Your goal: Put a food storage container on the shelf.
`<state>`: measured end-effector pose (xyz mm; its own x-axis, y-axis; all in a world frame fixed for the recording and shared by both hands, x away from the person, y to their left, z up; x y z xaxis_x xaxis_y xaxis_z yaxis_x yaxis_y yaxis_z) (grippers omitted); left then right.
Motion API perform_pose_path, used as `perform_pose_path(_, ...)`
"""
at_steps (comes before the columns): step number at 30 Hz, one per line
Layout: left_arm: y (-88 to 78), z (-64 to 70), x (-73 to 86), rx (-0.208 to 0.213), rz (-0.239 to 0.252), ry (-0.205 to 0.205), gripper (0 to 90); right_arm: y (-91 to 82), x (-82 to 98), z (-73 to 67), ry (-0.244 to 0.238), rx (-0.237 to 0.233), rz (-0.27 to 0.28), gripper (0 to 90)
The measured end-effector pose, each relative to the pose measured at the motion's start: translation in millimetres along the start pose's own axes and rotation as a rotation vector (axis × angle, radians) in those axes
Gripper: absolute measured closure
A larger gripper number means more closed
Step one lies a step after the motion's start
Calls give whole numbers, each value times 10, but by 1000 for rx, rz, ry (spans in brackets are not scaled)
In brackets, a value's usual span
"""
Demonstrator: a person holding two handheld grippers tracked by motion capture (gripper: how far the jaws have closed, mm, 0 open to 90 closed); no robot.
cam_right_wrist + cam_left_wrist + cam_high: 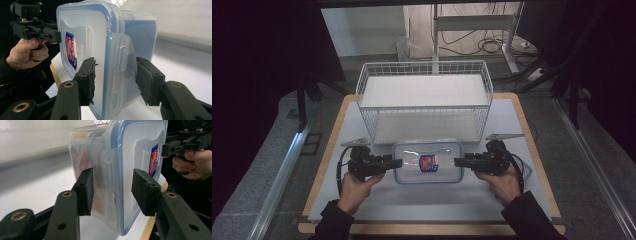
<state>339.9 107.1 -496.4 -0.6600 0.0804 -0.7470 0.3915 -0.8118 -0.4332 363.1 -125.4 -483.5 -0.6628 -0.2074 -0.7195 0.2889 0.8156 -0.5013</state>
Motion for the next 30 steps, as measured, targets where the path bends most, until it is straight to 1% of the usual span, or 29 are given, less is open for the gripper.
perform_pose_path(1,-13,7,-25,-2,1,2,537,-15,-55,-20,-5,-3,7,517)
perform_pose_path(2,-25,14,-52,-3,3,3,537,-15,-55,-20,-5,-3,7,517)
perform_pose_path(4,-51,25,-105,-5,5,8,537,-29,-131,-39,-12,-5,15,517)
perform_pose_path(5,-75,36,-156,-7,8,12,537,-34,-154,-46,-12,-7,17,517)
perform_pose_path(8,-106,45,-226,-11,13,14,537,-43,-222,-62,-14,-11,26,518)
perform_pose_path(9,-106,45,-226,-11,13,14,537,-46,-243,-65,-12,-12,28,517)
perform_pose_path(12,-138,45,-309,-13,18,23,538,-53,-309,-74,-15,-15,33,517)
perform_pose_path(16,-174,54,-408,-16,25,22,537,-66,-408,-91,-23,-15,40,517)
perform_pose_path(17,-174,54,-408,-16,25,22,537,-69,-435,-97,-22,-16,41,517)
perform_pose_path(18,-199,62,-468,-19,31,25,537,-73,-462,-104,-22,-16,43,517)
perform_pose_path(22,-259,76,-599,-29,40,38,537,-88,-581,-128,-24,-25,55,517)
perform_pose_path(23,-259,76,-599,-29,40,38,537,-88,-581,-128,-24,-25,55,517)
perform_pose_path(24,-275,78,-631,-29,42,40,537,-97,-646,-145,-26,-26,61,517)
perform_pose_path(25,-302,79,-695,-31,48,42,537,-100,-677,-153,-28,-26,64,517)
perform_pose_path(26,-302,79,-695,-31,48,42,537,-100,-677,-153,-28,-26,64,517)
perform_pose_path(27,-327,79,-756,-31,53,46,537,-108,-741,-168,-31,-26,68,517)
perform_pose_path(30,-362,83,-848,-30,63,47,536,-121,-837,-190,-37,-25,73,517)
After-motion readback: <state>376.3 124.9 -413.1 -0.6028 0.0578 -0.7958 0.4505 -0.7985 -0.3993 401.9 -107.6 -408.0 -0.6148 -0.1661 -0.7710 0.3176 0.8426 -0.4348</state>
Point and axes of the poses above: each handheld gripper's, and its own axes: y roughly forward along the jaws, x roughly out of its underside, z roughly to its right, the point moved 10 cm from there along y, roughly forward along the jaws, and after that the axes turned 1 degree about -z, right-handed, at the moved point
